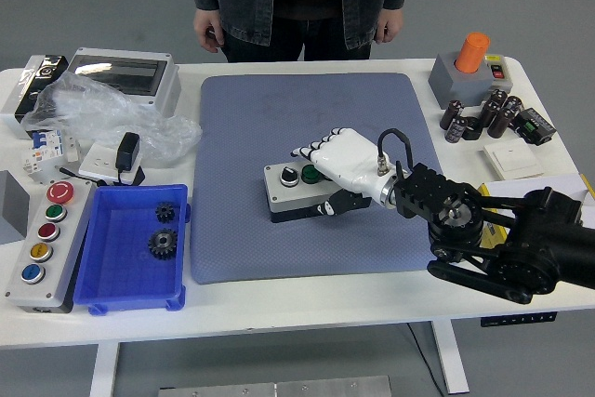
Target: Pick up the button,place it on the desk,press the button,press the button
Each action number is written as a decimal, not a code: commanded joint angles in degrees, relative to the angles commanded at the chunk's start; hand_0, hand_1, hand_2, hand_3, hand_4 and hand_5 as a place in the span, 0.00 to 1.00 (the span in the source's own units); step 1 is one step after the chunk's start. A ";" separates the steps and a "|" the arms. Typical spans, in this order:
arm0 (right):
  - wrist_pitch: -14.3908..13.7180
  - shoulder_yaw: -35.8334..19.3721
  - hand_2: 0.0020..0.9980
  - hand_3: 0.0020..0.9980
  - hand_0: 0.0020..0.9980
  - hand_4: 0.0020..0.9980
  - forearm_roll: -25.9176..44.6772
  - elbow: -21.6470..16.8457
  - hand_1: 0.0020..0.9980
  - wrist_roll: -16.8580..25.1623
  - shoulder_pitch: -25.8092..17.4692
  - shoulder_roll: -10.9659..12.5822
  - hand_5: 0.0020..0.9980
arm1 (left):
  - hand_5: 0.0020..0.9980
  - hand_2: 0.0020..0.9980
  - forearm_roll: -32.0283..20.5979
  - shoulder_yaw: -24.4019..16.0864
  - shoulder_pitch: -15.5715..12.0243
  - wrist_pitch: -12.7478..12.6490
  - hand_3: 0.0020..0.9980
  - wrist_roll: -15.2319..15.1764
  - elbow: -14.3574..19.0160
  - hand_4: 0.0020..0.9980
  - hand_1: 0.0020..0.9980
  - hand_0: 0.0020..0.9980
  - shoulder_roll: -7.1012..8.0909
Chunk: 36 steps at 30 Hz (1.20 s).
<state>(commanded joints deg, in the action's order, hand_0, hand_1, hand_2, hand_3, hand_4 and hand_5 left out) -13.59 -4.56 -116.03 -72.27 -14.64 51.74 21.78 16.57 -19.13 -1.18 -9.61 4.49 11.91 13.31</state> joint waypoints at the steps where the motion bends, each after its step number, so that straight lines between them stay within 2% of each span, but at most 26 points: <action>1: 0.03 -0.03 0.78 1.00 0.73 0.83 0.03 -0.20 0.69 -0.02 0.05 0.04 0.20 | 0.30 0.63 -0.05 0.05 -0.01 0.02 0.64 0.01 -0.01 0.63 0.70 0.68 -0.06; 4: 0.17 -0.24 0.78 1.00 0.73 0.83 0.16 -1.06 0.69 -0.12 0.26 0.30 0.20 | 0.30 0.63 -0.20 0.14 -0.09 0.05 0.64 0.04 -0.03 0.63 0.70 0.68 -0.19; 5: 0.20 -0.38 0.84 1.00 0.74 0.84 0.39 -1.52 0.69 -0.18 0.36 0.46 0.20 | 0.30 0.63 -0.25 0.16 -0.13 0.05 0.63 0.05 -0.03 0.63 0.70 0.68 -0.22; 15: 0.58 -3.06 0.85 1.00 0.74 0.86 4.40 -5.49 0.69 -0.96 0.36 1.98 0.21 | 0.30 0.63 -0.59 0.82 -0.01 0.06 0.63 0.02 0.02 0.63 0.70 0.68 -0.10; 17: 0.97 -4.31 0.85 1.00 0.74 0.86 5.65 -7.02 0.69 -1.14 0.04 2.71 0.21 | 0.30 0.63 -0.62 1.01 0.05 0.08 0.63 0.02 0.05 0.63 0.70 0.68 -0.08; 20: 2.62 -7.93 0.85 1.00 0.73 0.88 8.75 -10.77 0.68 -1.88 -1.39 5.15 0.23 | 0.30 0.63 -0.78 1.35 0.04 0.13 0.63 0.02 0.07 0.63 0.70 0.68 -0.06; 23: 5.36 -12.56 0.85 1.00 0.73 0.88 11.02 -14.87 0.68 -4.27 -4.56 7.99 0.23 | 0.30 0.63 -0.66 1.20 0.05 0.09 0.63 -0.05 0.13 0.63 0.70 0.68 -0.04; 24: 6.26 -14.05 0.85 1.00 0.73 0.92 10.69 -16.05 0.67 -5.32 -5.66 8.70 0.27 | 0.29 0.63 -0.64 1.17 0.02 0.06 0.63 -0.07 0.14 0.62 0.70 0.68 -0.05; 26: 7.36 -17.71 0.85 1.00 0.73 0.92 8.84 -18.62 0.67 -7.65 -8.27 10.20 0.27 | 0.29 0.63 -0.68 1.21 -0.09 0.05 0.63 -0.08 0.13 0.62 0.70 0.68 -0.14; 29: 6.44 -23.99 0.85 1.00 0.73 0.92 5.30 -22.77 0.67 -10.39 -12.94 13.09 0.27 | 0.29 0.63 -0.75 1.18 -0.42 0.08 0.63 -0.03 0.08 0.62 0.70 0.68 -0.40; 30: 6.03 -25.83 0.81 1.00 0.72 0.95 4.29 -23.96 0.67 -10.80 -14.36 14.04 0.32 | 0.29 0.63 -0.76 1.16 -0.54 0.08 0.63 -0.03 0.06 0.62 0.70 0.68 -0.46; 35: 4.92 -34.57 0.81 1.00 0.72 0.95 -0.29 -29.66 0.67 -12.18 -21.52 17.95 0.32 | 0.29 0.63 -0.96 1.23 -0.85 0.09 0.63 0.02 -0.11 0.62 0.70 0.68 -0.48; 36: 5.17 -35.80 0.61 0.79 0.64 0.83 -0.94 -29.66 0.60 -12.48 -22.53 18.30 0.30 | 0.30 0.63 -0.97 1.24 -0.81 0.10 0.63 0.02 -0.13 0.62 0.70 0.68 -0.44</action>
<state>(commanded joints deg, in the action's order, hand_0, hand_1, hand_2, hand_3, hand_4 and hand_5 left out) -8.41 -40.36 -116.97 -101.93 -27.12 29.22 40.08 15.60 -17.89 -1.99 -9.51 4.51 11.78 12.88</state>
